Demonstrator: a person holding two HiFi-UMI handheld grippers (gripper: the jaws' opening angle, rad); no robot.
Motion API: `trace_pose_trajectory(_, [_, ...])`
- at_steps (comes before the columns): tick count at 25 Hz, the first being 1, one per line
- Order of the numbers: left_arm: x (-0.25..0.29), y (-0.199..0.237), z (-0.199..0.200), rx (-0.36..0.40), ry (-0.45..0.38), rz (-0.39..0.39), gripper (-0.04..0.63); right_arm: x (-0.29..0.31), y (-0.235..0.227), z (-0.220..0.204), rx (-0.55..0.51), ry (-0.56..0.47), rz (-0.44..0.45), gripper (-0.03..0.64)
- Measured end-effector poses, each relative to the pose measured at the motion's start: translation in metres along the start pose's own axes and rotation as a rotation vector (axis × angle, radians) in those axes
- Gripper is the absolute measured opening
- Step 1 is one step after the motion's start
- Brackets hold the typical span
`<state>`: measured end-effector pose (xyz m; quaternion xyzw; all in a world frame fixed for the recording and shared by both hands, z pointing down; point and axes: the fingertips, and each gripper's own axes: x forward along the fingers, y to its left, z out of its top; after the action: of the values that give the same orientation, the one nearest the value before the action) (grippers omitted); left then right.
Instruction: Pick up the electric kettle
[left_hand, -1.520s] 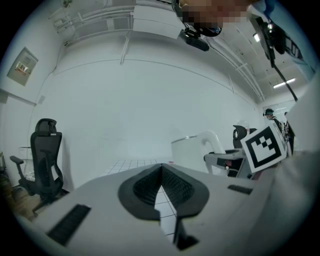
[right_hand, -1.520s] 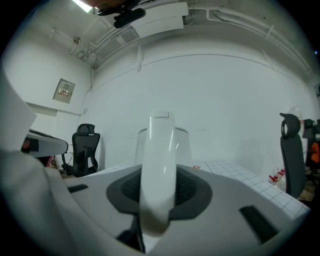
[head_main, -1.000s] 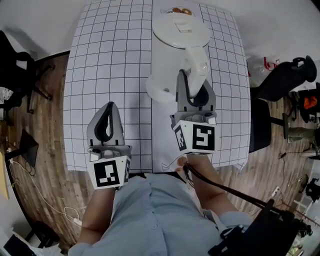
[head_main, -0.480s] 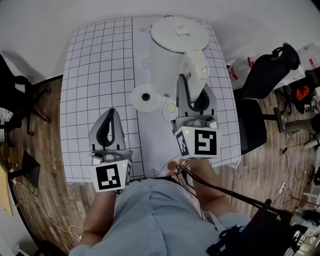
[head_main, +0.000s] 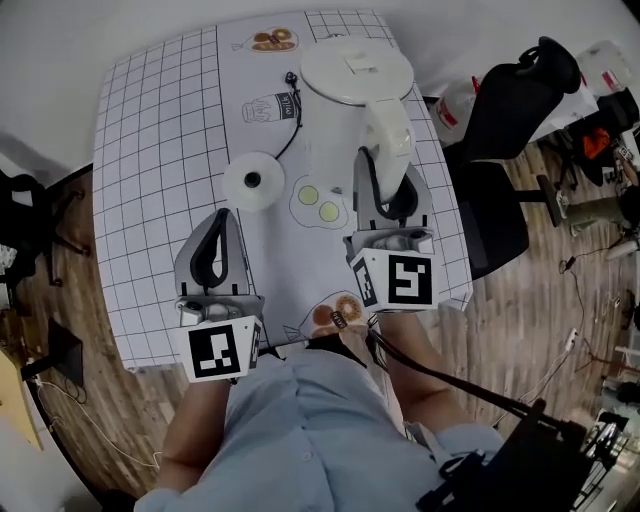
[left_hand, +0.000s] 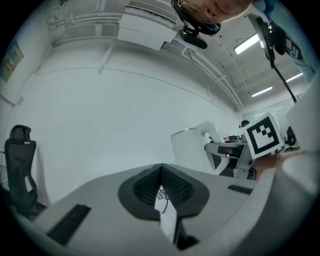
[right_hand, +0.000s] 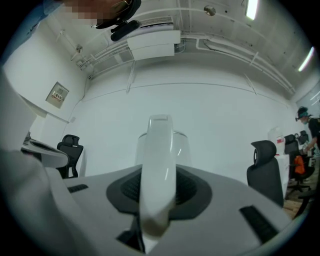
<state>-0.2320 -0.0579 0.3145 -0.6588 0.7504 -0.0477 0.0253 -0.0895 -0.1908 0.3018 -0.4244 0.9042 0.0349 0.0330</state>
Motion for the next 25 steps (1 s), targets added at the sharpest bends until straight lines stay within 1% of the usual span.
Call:
trace_pose_trajectory(6, [0.004,-0.018,-0.010,0.017,0.047,-0.033,0.000,-0.012,-0.020,-0.041,0.039,0.063,-0.038,0.094])
trace_pose_trajectory(10, [0.010,-0.025,-0.017,0.025,0.068,-0.044,0.000,-0.012,-0.030,-0.061,0.054,0.081,-0.049,0.094])
trace_pose_trajectory(14, [0.014,-0.028,-0.023,0.029,0.090,-0.057,0.000,-0.013,-0.035,-0.072,0.062,0.091,-0.058,0.094])
trace_pose_trajectory(25, [0.023,-0.030,-0.029,0.040,0.113,-0.066,0.000,-0.011,-0.041,-0.099,0.078,0.130,-0.060,0.094])
